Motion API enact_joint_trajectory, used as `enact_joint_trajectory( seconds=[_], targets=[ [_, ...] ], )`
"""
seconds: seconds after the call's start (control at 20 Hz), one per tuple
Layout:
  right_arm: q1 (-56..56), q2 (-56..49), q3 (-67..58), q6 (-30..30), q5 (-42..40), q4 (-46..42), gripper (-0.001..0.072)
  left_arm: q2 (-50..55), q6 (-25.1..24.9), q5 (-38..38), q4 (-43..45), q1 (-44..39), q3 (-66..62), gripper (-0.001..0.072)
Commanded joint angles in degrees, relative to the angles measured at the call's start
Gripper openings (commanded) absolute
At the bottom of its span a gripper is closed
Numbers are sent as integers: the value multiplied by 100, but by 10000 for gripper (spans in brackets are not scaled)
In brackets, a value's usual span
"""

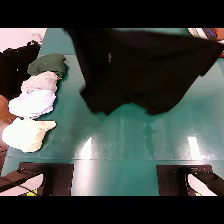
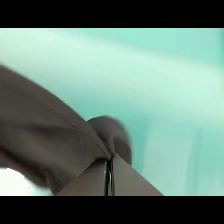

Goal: Fold the shirts.

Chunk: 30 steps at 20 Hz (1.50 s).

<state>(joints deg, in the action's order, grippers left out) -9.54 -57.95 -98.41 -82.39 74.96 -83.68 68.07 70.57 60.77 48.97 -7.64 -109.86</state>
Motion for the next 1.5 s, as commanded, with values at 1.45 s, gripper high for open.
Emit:
enact_joint_trajectory(
  seconds=[1.45],
  targets=[
    [0,-3799,-232,293,-238,271,13,3169,767,-1392,2264,103,498,25]
  ],
)
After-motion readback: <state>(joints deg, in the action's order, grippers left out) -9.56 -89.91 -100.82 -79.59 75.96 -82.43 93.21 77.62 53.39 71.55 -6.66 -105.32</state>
